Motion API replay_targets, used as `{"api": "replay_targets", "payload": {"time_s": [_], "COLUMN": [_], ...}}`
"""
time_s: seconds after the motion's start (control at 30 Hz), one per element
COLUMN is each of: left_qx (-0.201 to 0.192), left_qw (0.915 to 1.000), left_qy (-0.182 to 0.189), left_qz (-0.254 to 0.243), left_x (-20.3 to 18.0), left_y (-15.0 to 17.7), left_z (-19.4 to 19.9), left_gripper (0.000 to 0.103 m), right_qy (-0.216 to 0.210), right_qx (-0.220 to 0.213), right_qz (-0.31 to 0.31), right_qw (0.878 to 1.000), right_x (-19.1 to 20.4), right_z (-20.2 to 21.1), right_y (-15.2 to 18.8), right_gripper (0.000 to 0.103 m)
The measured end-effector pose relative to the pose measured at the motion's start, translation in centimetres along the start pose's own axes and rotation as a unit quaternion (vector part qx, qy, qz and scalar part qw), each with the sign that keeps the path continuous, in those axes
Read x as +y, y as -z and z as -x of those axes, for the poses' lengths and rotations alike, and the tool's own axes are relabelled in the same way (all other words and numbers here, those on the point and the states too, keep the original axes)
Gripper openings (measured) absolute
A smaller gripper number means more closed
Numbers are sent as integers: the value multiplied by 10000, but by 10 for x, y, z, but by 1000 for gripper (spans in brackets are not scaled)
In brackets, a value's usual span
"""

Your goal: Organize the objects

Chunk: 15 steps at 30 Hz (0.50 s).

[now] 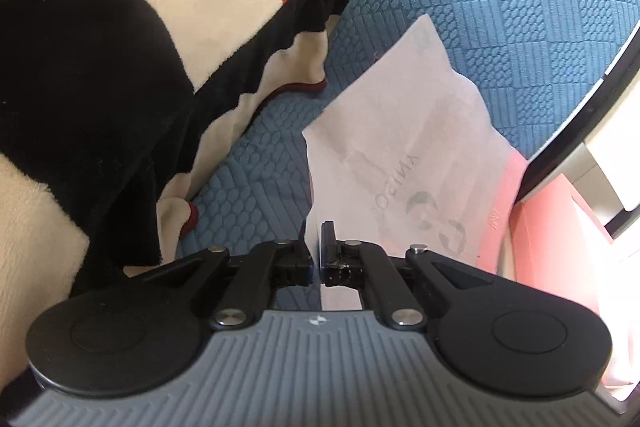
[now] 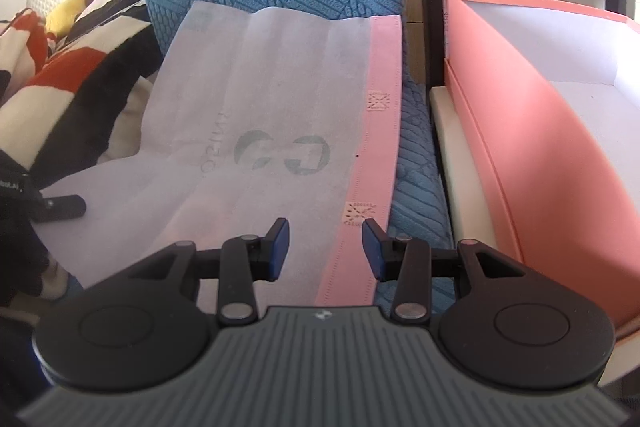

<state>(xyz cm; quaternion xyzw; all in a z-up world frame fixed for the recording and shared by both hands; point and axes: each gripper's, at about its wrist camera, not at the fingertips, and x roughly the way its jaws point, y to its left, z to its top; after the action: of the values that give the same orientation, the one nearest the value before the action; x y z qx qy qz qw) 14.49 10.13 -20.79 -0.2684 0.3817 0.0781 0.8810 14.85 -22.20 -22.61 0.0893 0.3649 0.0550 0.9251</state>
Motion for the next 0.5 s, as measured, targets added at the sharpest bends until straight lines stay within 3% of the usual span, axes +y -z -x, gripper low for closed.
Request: {"api": "replay_targets", "payload": {"time_s": [0.03, 0.1, 0.17, 0.3, 0.5], "left_qx": [27, 28, -73, -248, -521], "left_qw": [10000, 10000, 9999, 9995, 9982], "left_qy": [-21, -55, -100, -164, -148], "left_qz": [23, 38, -22, -49, -250], "left_x": [0, 0, -2, -2, -10], "left_y": [1, 4, 6, 10, 10], "left_z": [2, 7, 13, 33, 56], "left_gripper": [11, 39, 50, 59, 60], "right_qy": [-8, -5, -41, -58, -165], "right_qx": [-12, 29, 52, 93, 164], "right_qz": [-8, -42, -110, -190, -369], "right_qw": [10000, 10000, 9999, 9998, 9990], "right_x": [-2, -6, -11, -17, -26], "right_z": [2, 4, 6, 13, 21], "right_y": [0, 0, -1, -2, 1], "right_gripper": [44, 48, 48, 52, 64]}}
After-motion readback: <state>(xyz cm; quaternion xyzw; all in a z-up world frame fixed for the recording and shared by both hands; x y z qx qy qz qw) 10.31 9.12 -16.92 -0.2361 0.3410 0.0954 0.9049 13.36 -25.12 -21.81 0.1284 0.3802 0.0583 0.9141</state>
